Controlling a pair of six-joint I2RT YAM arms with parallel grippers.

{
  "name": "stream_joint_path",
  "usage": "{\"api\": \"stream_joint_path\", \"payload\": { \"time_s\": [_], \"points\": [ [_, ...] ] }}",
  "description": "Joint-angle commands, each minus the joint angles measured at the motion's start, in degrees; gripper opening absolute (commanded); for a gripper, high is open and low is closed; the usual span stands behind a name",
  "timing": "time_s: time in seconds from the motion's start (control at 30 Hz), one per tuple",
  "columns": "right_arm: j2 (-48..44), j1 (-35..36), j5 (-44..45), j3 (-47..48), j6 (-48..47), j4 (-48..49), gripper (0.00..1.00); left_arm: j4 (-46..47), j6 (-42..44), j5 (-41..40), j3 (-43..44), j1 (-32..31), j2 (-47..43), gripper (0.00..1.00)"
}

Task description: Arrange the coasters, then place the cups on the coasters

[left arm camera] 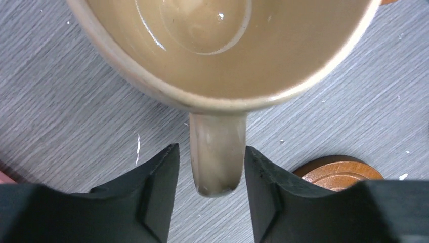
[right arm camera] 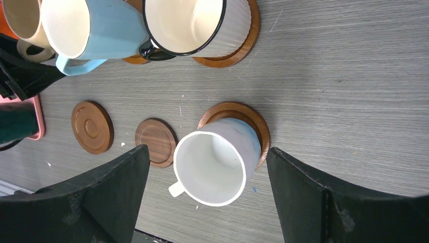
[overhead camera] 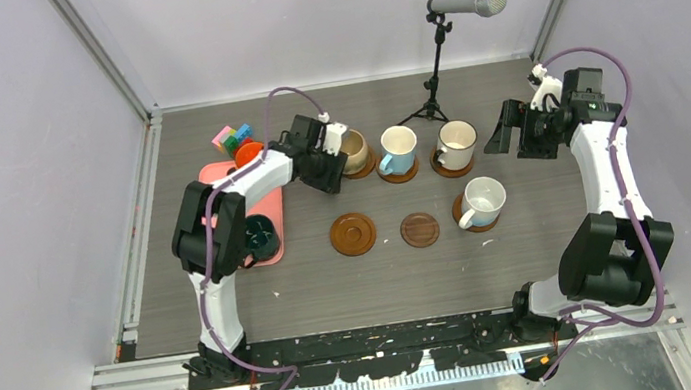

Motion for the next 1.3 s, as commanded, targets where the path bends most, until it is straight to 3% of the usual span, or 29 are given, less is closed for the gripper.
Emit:
{"api": "stream_joint_path", "payload": {
  "time_s": [0.0, 0.17, 0.43, 0.67, 0.8, 0.97, 1.27],
  "points": [
    [-2.53, -0.43, 0.12, -0.04, -1.19, 0.63, 0.9, -0.02, 0.24, 2.0, 0.2, -0.05, -4.59, 0.55],
    [-2.28, -0.48, -0.46, -0.07, -0.89, 0.63, 0.9, -1.76, 1.28, 1.42, 1.86, -0.1, -5.84, 0.58],
    [-2.44, -0.49, -0.37, -0.21, -0.98, 0.62, 0.89, -5.6, 1.94, -0.05, 8.19, -0.62, -0.66, 0.52],
    [-2.55, -0.74, -0.35, -0.45, -1.36, 0.63, 0.9, -4.93, 2.14, 0.57, 9.48, -1.21, 1.06, 0.3],
    [-2.44, -0.88, -0.39, -0.34, -1.37, 0.62, 0.89, -5.24, 2.08, 0.54, 10.3, -1.49, 1.82, 0.26],
    [-2.44, -0.96, -0.35, -0.43, -1.37, 0.57, 0.89, -3.57, 0.97, 0.36, 9.96, -1.5, 1.63, 0.0],
    [-2.18, -1.0, -0.54, -0.43, -1.28, 0.61, 0.89, 2.87, -0.52, 2.24, 9.05, -1.86, 0.19, 0.0]
  ]
}}
